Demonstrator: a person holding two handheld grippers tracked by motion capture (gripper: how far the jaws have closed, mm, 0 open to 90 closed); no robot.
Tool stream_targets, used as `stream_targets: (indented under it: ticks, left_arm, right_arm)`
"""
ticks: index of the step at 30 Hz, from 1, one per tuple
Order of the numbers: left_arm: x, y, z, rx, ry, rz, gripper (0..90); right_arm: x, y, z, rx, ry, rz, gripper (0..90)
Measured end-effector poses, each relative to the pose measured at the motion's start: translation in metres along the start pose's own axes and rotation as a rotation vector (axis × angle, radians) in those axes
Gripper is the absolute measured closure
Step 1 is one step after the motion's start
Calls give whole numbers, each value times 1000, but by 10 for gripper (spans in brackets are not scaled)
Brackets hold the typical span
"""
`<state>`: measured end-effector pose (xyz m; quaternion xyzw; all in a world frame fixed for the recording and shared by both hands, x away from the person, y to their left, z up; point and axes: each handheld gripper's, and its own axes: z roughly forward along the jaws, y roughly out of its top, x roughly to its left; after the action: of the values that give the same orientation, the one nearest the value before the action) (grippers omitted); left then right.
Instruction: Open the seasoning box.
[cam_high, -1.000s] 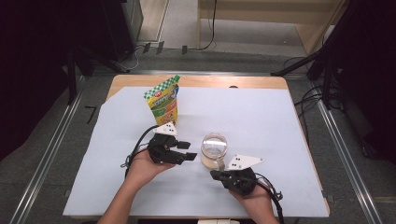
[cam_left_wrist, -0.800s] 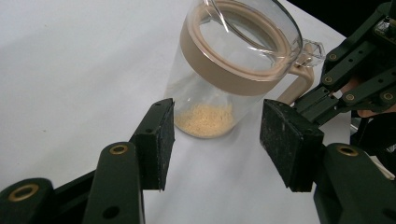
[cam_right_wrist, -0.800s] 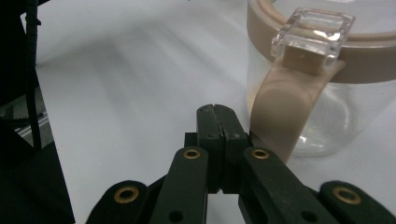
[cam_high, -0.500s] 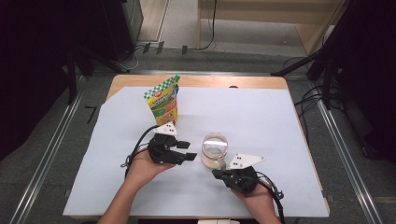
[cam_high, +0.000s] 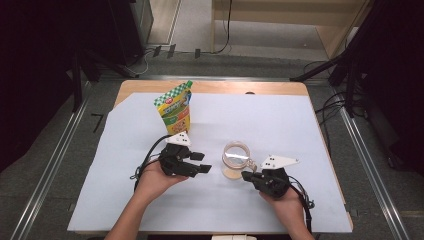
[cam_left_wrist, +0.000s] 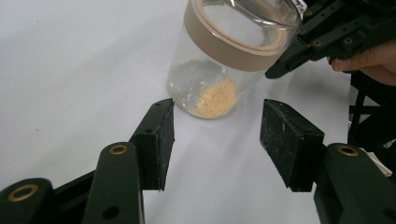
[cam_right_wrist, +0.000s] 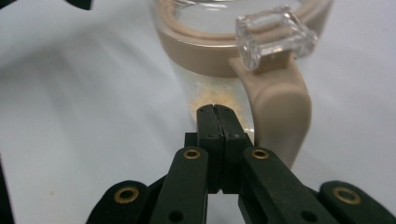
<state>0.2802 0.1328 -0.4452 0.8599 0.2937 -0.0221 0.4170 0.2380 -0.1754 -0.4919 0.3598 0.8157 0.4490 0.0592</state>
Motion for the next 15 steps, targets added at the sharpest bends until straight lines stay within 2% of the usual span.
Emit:
stream_targets:
  ticks: [7,9,15]
  left_arm:
    - [0,0,1,0,-2,-3,448]
    - [0,0,2,1,-1,-3,447]
    - [-1,0,4,13,3,3,444]
  right_arm:
    - [-15,1,-7,-21,-42,34,900]
    - [-16,1,-7,-24,-46,39,900]
    - [-32,4,-5,-42,-95,78,900]
